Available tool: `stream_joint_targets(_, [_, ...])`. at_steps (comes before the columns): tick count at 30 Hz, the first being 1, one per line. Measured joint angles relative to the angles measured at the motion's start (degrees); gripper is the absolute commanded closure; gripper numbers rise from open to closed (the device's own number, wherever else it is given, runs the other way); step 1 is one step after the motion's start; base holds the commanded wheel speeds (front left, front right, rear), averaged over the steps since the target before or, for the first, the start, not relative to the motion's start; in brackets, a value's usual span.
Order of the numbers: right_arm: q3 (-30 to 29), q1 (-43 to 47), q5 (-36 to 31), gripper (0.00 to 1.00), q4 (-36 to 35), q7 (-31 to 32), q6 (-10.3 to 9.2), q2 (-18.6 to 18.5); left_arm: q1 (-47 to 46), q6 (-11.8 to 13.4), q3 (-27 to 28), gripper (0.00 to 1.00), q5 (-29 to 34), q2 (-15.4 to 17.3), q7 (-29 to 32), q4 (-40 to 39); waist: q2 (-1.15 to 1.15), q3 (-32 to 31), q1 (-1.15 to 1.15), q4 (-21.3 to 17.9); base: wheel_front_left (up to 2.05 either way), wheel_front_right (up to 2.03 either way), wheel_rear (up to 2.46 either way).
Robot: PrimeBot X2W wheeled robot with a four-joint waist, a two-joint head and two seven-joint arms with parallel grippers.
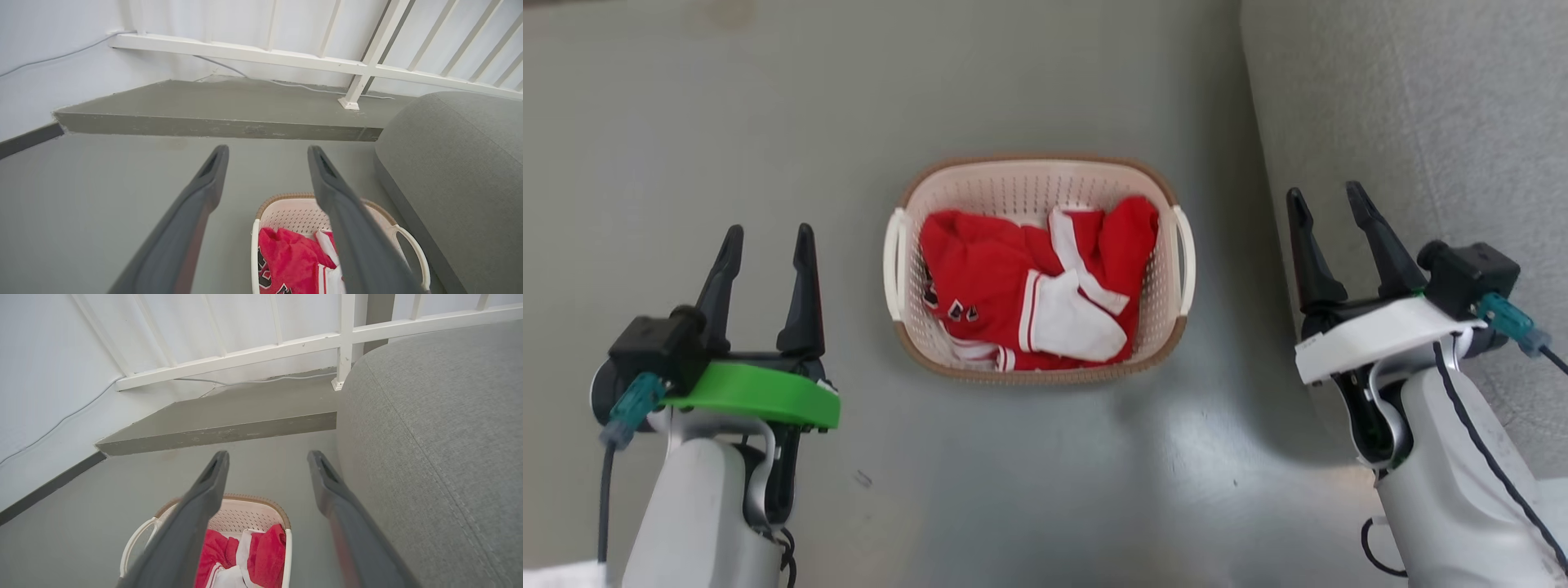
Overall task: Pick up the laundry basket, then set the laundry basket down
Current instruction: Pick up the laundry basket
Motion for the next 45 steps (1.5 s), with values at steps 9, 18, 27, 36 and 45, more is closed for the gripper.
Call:
stream_joint_targets(9, [1.53,-6.81,0.00,0.00,7.30,-0.01,0.02,0.26,-6.88,-0.01,-1.32,0.00,0.01,1.00,0.00,7.99,0.00,6.61,0.00,-0.78,0.00,0.00,0.00])
stream_joint_targets(18, [2.35,-13.27,0.07,0.00,15.03,-0.01,0.03,0.43,-14.86,-0.03,-3.00,0.00,0.19,2.19,1.81,15.07,0.00,12.90,0.01,-1.59,0.00,0.00,0.00])
stream_joint_targets(27, [5.02,-21.42,0.11,0.00,21.09,-0.01,0.25,0.47,-22.90,-0.08,-5.80,0.00,0.33,2.61,4.56,20.50,0.00,19.04,0.01,-2.02,0.00,0.00,0.00])
stream_joint_targets(36, [7.27,-26.99,0.62,0.00,29.19,0.19,0.54,0.46,-29.22,-0.09,-7.62,0.00,-0.22,3.15,6.41,26.09,0.00,24.55,0.01,-2.13,0.00,0.00,0.00])
stream_joint_targets(45, [10.25,-31.90,3.88,0.00,33.64,0.86,0.55,0.47,-33.44,-0.09,-11.10,0.00,-2.10,2.76,9.16,31.09,0.00,28.61,0.01,-1.75,0.00,0.00,0.00])
